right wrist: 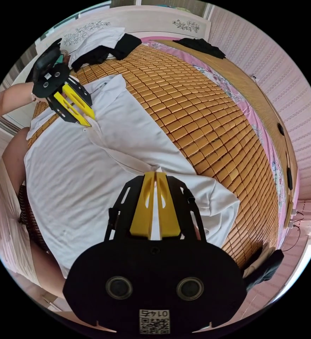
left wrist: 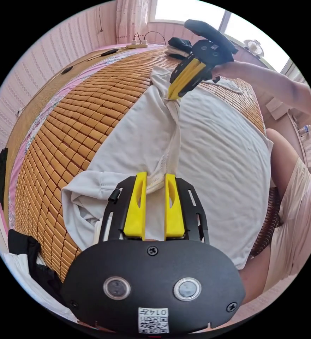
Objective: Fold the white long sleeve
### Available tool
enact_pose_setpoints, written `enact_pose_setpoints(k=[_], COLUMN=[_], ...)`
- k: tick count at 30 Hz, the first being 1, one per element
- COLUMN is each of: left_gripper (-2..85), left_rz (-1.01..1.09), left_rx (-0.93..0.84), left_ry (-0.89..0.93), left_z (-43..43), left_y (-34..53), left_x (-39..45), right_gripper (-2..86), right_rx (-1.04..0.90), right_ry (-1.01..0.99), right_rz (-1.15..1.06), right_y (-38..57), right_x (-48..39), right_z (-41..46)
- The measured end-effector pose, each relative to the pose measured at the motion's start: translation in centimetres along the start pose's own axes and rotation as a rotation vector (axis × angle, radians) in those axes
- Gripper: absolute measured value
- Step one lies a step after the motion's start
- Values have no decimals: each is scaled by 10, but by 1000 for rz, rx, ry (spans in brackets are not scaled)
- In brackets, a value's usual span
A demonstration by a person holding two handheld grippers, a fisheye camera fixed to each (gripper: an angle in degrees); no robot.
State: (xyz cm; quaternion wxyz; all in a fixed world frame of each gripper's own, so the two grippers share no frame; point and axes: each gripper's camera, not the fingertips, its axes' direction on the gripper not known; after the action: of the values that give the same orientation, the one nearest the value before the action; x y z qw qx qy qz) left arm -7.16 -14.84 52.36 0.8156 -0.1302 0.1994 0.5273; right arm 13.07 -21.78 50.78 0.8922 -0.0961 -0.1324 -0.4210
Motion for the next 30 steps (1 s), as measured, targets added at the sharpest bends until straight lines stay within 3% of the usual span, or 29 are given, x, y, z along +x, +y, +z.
enact_pose_setpoints(k=[4, 10, 12, 20, 25, 30], left_gripper=[2, -5, -6, -4, 13, 50], left_rz=[-11, -220, -292, -547, -616, -723], left_rx=[62, 280, 276, 146, 78, 182], left_ry=[-84, -166, -228, -166, -188, -151], left_z=[-21, -72, -66, 6, 30, 12], left_y=[0, -20, -40, -72, -75, -59], left_x=[-1, -69, -102, -185, -192, -196], right_gripper=[-8, -9, -10, -8, 8, 51], right_rx=[53, 111, 100, -37, 45, 201], right_ry=[31, 178, 229, 269, 190, 180], right_rz=[31, 97, 150, 248, 347, 448], right_y=[-6, -41, -58, -90, -86, -15], right_x=[19, 53, 71, 106, 115, 113], right_z=[-23, -31, -18, 54, 57, 10])
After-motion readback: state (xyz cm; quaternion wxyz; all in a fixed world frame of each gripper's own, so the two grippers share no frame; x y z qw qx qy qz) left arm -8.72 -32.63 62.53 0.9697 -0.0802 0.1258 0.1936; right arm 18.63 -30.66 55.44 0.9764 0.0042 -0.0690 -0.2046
